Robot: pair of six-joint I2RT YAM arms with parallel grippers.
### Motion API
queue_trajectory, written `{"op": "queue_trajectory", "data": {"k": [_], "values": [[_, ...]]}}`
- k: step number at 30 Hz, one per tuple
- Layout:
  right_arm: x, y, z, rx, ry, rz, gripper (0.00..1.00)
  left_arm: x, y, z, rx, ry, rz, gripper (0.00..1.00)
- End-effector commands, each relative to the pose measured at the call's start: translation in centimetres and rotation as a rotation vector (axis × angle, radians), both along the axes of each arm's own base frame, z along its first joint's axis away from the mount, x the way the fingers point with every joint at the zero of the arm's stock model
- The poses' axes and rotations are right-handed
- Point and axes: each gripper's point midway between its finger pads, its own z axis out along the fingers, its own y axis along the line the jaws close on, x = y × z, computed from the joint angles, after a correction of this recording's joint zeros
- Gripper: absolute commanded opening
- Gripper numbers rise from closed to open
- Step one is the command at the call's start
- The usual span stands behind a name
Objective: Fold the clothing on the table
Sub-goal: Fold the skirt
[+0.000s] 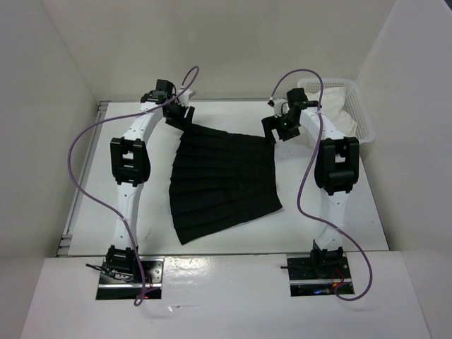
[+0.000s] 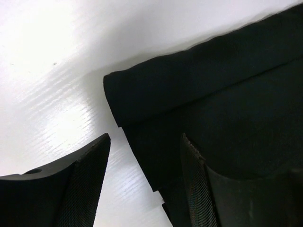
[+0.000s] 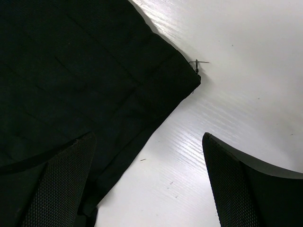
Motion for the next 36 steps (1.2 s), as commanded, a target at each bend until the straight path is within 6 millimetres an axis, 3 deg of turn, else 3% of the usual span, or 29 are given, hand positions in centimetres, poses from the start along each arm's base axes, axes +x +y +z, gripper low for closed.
{"op": "queue_trajectory", "data": {"k": [1, 6, 11, 15, 19, 24, 29, 31, 36], "values": [[1.5, 0.4, 1.0, 0.03, -0.054, 0.02, 0.96, 0.8, 0.5, 0.7, 0.007, -0.027, 0.001, 0.68], [1.2, 0.5, 0.7, 0.034, -0.047, 0.031, 0.96, 0.9, 0.4, -0.6, 0.03, -0.008, 0.005, 0.68], [1.0, 0.7, 1.1, 0.046, -0.057, 0.037, 0.95, 1.1, 0.3, -0.6, 0.031, 0.001, 0.005, 0.67], [0.8, 0.7, 1.7, 0.046, -0.066, 0.037, 0.95, 0.9, -0.7, -1.1, 0.01, 0.025, -0.019, 0.55], [0.5, 0.9, 1.7, 0.063, -0.065, 0.046, 0.95, -0.7, -2.4, -1.6, 0.029, 0.084, -0.05, 0.43], [0.2, 1.5, 3.1, 0.074, -0.088, 0.061, 0.95, -0.9, -3.1, -1.4, 0.043, 0.084, -0.051, 0.43], [-0.5, 1.4, 2.9, 0.066, -0.083, 0.075, 0.95, -0.6, -2.8, -1.1, 0.063, 0.069, -0.038, 0.42], [-0.5, 1.4, 2.9, 0.066, -0.083, 0.075, 0.95, -0.2, -2.6, -1.0, 0.072, 0.055, -0.031, 0.45], [-0.5, 1.4, 2.6, 0.066, -0.083, 0.075, 0.95, 0.2, -2.1, 1.5, 0.091, 0.01, -0.014, 0.55]]}}
